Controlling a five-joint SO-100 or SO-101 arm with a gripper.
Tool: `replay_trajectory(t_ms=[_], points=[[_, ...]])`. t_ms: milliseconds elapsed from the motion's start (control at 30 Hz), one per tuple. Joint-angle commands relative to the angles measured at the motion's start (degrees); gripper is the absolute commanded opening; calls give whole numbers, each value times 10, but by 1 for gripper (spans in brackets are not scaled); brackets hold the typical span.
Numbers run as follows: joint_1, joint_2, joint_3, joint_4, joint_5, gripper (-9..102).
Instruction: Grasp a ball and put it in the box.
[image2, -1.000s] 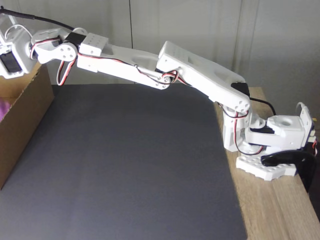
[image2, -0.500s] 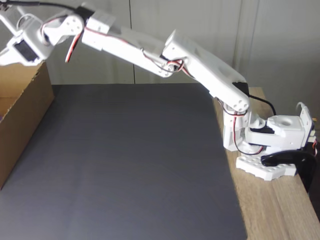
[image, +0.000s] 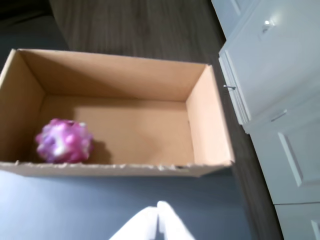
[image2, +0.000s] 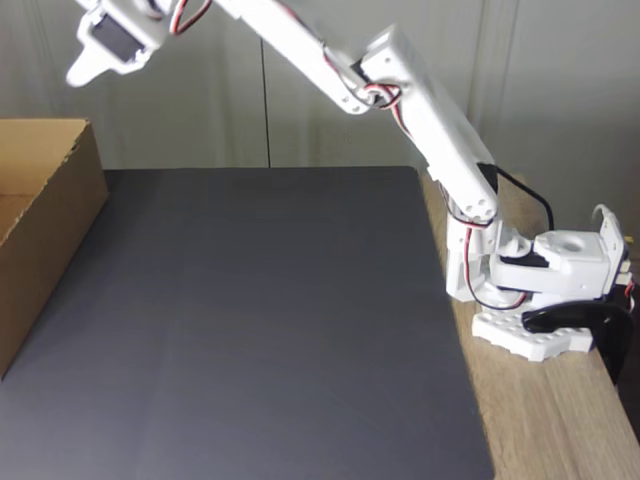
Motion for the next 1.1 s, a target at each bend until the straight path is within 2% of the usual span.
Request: replay_trajectory(t_ms=[0,167,467,767,900,1067], points=[[2,62,-25,42,3,0],[4,119,-25,111,-7,0],[-6,195,-25,168,-1,1],[-45,225,-17,171,-3,3],[-18,253,7,171,-1,5],[14,332,120,162,9,7]])
